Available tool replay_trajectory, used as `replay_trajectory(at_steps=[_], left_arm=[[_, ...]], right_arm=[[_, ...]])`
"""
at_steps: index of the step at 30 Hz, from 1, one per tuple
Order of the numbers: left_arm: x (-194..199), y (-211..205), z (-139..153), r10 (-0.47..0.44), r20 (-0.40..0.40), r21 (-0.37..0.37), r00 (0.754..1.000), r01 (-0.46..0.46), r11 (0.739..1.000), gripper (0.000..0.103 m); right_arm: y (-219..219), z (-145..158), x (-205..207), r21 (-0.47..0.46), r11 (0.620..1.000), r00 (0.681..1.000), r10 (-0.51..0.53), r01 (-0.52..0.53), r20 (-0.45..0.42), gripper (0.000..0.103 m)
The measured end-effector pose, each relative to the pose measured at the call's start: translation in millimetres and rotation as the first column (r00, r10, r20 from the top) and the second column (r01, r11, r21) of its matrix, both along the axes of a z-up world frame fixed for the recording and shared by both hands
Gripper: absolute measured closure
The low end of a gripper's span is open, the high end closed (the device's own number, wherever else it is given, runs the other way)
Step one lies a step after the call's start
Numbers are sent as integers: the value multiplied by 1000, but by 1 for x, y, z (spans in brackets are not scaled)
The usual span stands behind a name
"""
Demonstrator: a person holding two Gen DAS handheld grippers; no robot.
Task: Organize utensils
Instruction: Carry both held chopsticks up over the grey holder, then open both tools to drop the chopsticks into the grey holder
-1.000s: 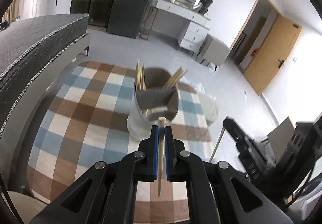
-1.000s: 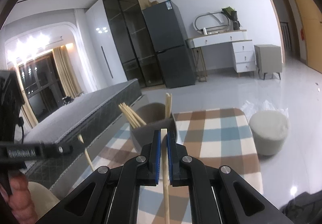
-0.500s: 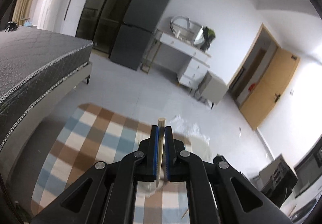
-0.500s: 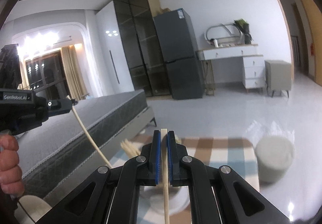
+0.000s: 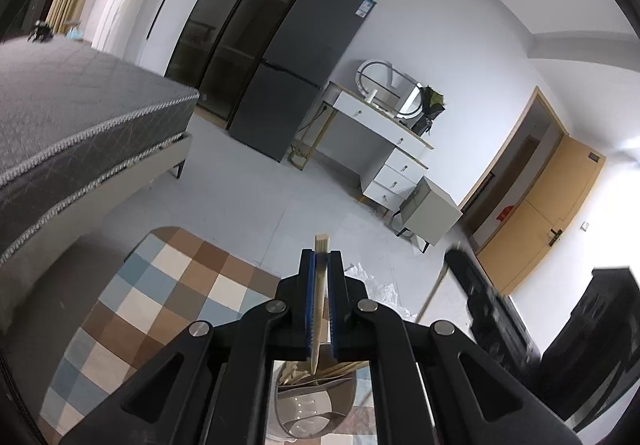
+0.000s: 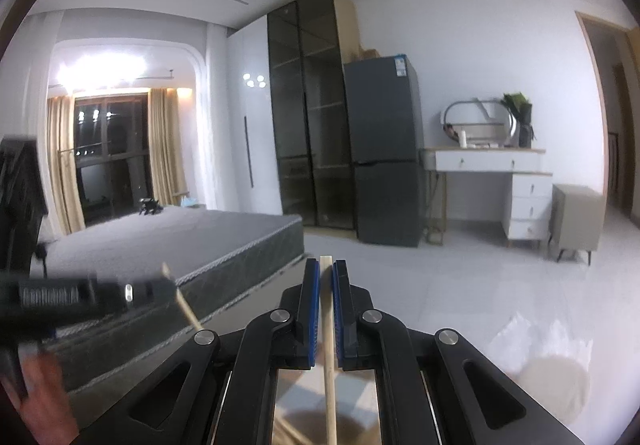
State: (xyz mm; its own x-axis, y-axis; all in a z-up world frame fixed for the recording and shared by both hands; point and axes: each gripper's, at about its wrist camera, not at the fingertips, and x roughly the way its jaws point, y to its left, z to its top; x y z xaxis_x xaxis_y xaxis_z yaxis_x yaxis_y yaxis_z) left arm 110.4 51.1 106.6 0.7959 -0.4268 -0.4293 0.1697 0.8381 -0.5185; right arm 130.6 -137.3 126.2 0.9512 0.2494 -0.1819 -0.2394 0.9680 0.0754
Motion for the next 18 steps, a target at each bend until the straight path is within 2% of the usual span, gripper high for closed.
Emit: replay_trajectory(at_steps=[8, 18], left_arm=[[11, -2, -11, 2, -22, 2, 1000, -2, 1000, 102], [13, -12, -17, -25, -42, 46, 999, 27, 999, 102]], right_arm=[[19, -21, 33, -20, 1000, 999, 4, -4, 34, 98], [12, -44, 37, 0, 1000, 1000, -13, 13, 22, 98]])
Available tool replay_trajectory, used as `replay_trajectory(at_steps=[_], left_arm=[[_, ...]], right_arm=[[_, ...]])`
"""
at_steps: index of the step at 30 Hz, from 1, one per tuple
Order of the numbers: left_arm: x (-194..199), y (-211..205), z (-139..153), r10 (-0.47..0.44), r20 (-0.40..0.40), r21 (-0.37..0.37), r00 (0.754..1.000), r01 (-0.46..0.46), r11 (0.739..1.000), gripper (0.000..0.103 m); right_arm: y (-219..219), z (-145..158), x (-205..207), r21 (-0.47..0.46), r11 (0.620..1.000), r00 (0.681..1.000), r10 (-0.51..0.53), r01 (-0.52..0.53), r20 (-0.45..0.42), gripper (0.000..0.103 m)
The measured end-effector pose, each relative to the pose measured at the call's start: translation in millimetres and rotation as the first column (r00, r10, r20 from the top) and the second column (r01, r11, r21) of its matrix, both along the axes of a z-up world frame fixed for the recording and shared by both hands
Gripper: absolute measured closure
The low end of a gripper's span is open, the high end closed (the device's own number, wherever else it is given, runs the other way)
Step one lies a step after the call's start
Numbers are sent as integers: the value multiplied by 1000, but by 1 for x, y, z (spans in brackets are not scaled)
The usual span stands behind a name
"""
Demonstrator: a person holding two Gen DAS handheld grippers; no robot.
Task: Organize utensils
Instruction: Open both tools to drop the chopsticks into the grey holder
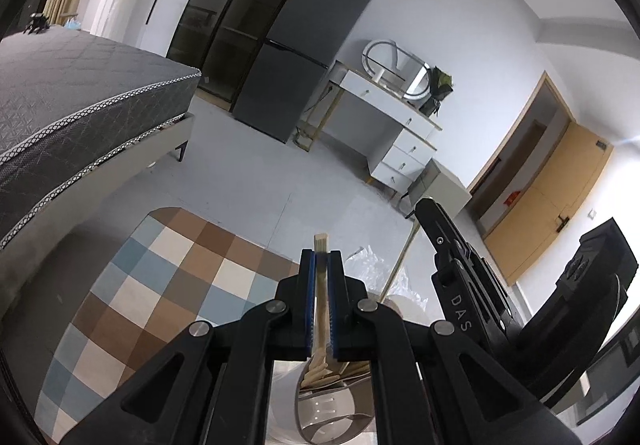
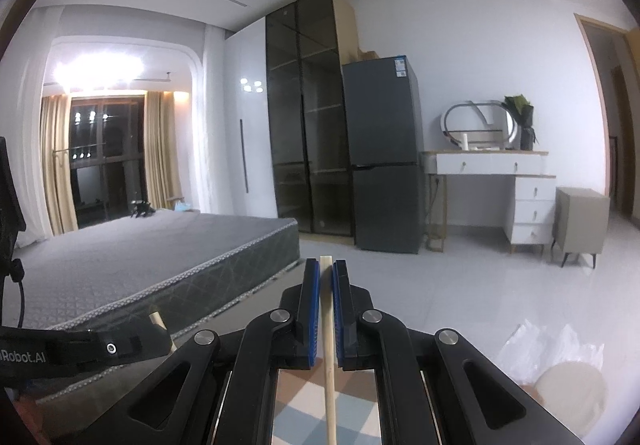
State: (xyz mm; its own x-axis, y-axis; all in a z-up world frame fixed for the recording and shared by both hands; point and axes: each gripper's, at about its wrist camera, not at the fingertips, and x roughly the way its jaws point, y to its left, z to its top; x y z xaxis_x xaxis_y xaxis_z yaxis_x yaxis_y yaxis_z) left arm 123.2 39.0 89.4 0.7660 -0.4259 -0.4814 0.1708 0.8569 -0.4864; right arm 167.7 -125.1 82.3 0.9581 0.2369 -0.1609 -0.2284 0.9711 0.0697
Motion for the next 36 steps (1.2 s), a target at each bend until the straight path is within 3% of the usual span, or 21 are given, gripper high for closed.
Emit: replay_trajectory(at_steps=[18, 22, 26, 28, 32, 36], left_arm=[[1, -31, -14, -149, -139, 63, 979, 159, 985, 102], [5, -36, -22, -225, -231, 22, 947, 236, 971, 102], [3, -38, -22, -269, -271, 7, 924, 282, 960, 102], [-1, -38, -19, -250, -277, 28, 928, 268, 963, 100], [-14, -33, -11, -207, -228, 75, 951, 229, 970, 65], [-24, -29, -6, -167, -184, 131, 969, 193, 972, 60]], right_arm=[[-19, -26, -26, -30, 999, 991, 36, -40, -127, 97], [-24, -36, -28, -49, 998, 982, 33, -43, -186, 95], [-33, -42, -35, -49, 998, 970, 17, -30, -241, 94], [-41, -44, -42, -31, 999, 966, 0, -8, -258, 86], [-51, -41, -58, -3, 1000, 965, -18, 18, -261, 75], [-58, -34, -76, -6, 1000, 969, -30, 30, -246, 69]])
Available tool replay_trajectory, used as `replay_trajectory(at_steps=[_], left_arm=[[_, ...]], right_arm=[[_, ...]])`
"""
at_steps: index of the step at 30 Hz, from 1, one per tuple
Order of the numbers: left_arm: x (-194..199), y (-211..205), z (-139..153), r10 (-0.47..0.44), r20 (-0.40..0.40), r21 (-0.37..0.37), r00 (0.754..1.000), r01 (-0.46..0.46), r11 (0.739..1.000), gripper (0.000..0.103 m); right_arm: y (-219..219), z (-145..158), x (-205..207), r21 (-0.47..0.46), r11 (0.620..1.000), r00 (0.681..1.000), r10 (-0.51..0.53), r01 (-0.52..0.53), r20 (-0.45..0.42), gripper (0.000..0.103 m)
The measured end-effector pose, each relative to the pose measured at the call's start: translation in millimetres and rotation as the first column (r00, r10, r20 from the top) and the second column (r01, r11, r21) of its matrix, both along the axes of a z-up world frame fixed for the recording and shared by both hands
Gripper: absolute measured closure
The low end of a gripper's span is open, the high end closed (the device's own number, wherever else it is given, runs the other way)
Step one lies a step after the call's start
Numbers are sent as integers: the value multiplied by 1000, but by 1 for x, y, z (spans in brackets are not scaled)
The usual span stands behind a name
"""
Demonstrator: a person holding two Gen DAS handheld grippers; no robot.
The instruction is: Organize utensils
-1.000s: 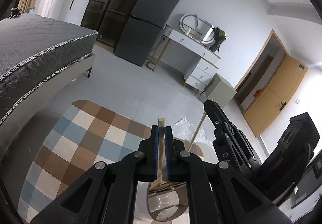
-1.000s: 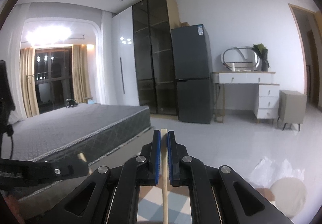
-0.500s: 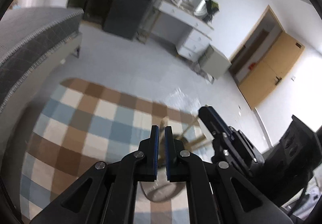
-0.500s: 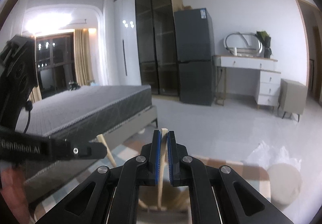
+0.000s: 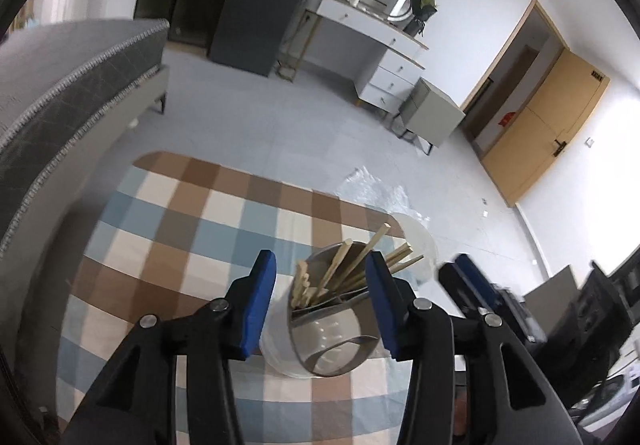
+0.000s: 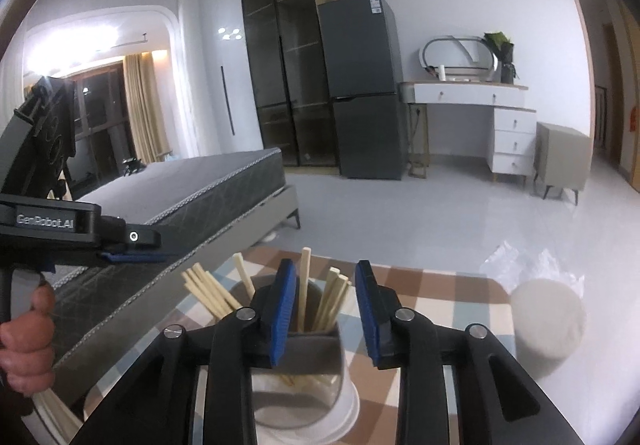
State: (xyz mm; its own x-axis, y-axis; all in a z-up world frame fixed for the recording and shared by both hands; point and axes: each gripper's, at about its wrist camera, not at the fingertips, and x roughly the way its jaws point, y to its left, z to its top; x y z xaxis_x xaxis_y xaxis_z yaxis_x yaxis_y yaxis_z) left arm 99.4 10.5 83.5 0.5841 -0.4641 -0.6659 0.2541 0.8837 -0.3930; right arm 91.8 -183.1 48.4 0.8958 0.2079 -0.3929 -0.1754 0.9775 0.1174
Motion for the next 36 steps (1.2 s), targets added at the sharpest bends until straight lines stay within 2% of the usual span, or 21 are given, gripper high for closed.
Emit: replay_trajectory(at_steps=[3, 6, 10, 16, 20, 22, 25, 30, 36], left_arm=[[-15, -1, 6, 39, 59, 73, 997, -43, 996, 53], [-25, -3, 9, 46, 94, 100, 994, -55, 994, 42], [-41, -12, 15, 57, 155, 153, 986, -81, 985, 34], [-59, -8, 17, 103, 204, 152, 974, -135, 979, 24], [-71, -8, 20, 130, 238, 156, 963, -170, 973, 21], [-78, -7, 21, 138, 255, 155, 957, -181, 971, 20], [-89, -6, 20, 152, 272, 154, 950, -199, 968, 15], [-106, -4, 12, 161, 297, 169, 941, -218, 961, 13], [-122, 4, -1, 178, 308, 169, 934, -238, 956, 9]], right_arm=[[-5, 7, -13, 14, 1000, 1000, -16, 16, 14, 63], [-7, 13, -25, 17, 1000, 999, -23, 23, 26, 60], [-9, 22, -43, 21, 999, 998, -25, 24, 50, 53], [-13, 30, -65, 45, 999, 997, -23, 19, 76, 44], [-14, 33, -84, 57, 998, 995, -20, 14, 98, 40], [-15, 35, -92, 62, 998, 994, -22, 16, 107, 33], [-16, 36, -104, 71, 997, 993, -18, 10, 119, 29], [-19, 31, -123, 86, 996, 991, -26, 15, 134, 21], [-17, 22, -133, 105, 994, 990, -39, 25, 133, 17]])
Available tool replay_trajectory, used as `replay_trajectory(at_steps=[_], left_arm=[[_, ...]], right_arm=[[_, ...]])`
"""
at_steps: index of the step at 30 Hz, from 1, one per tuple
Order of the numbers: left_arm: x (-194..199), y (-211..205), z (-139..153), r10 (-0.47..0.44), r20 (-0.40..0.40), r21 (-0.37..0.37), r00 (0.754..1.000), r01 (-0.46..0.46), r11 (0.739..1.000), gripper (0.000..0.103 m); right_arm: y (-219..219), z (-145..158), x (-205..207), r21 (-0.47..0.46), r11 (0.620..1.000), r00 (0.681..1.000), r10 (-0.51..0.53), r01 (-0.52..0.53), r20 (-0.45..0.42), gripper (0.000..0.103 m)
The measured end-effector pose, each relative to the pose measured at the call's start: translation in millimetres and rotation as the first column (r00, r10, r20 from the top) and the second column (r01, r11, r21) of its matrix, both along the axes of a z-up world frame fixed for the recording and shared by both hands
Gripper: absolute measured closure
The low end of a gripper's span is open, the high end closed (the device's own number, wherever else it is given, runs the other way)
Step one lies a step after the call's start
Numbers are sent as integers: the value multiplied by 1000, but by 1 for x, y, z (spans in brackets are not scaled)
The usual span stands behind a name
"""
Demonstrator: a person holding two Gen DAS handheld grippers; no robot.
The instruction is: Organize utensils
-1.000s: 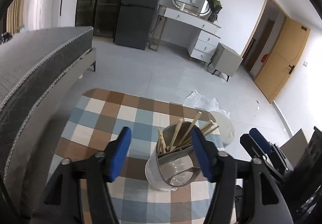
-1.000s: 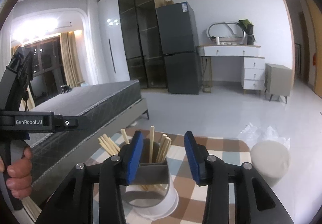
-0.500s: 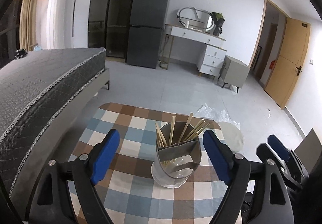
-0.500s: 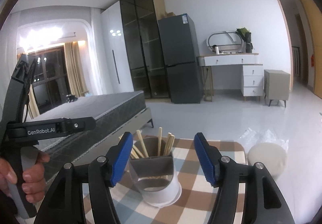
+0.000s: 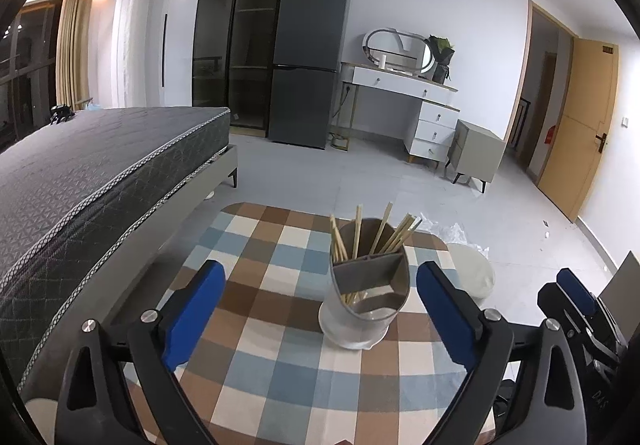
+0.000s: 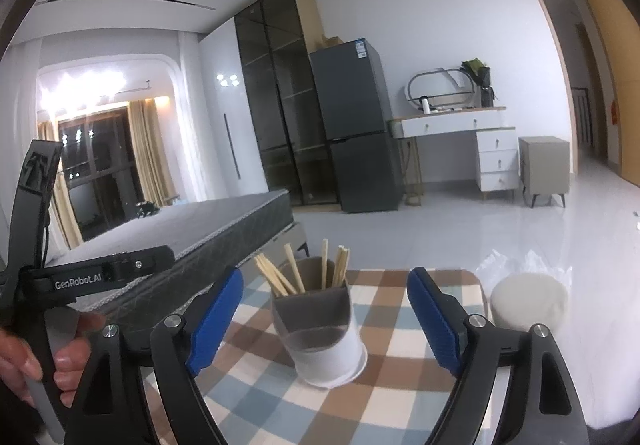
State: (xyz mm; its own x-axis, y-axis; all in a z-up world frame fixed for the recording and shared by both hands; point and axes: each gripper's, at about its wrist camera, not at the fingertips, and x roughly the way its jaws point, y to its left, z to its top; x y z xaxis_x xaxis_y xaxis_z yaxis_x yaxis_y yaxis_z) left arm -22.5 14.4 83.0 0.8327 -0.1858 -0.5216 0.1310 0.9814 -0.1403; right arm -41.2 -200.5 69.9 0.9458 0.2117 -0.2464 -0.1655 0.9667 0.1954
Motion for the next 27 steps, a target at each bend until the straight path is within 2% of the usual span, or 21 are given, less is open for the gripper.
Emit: replay_trajectory(at_steps=[4, 11, 19, 27], left_arm=[[-9, 3, -7, 10, 14, 14, 1000, -11, 1000, 8], [-25, 7, -25, 16, 42, 60, 999, -19, 998, 8], [-33, 5, -57, 20, 25, 79, 999, -22, 997, 8], [-35, 3, -58, 10, 40, 98, 999, -14, 995, 8]], right_arm=[[4, -9, -9, 2, 1000, 1000, 10, -10, 6, 16], [15, -23, -30, -50, 999, 999, 9, -8, 31, 11], [22, -39, -37, -63, 998, 1000, -9, 8, -14, 8], [23, -42, -39, -70, 997, 1000, -25, 24, -18, 7]])
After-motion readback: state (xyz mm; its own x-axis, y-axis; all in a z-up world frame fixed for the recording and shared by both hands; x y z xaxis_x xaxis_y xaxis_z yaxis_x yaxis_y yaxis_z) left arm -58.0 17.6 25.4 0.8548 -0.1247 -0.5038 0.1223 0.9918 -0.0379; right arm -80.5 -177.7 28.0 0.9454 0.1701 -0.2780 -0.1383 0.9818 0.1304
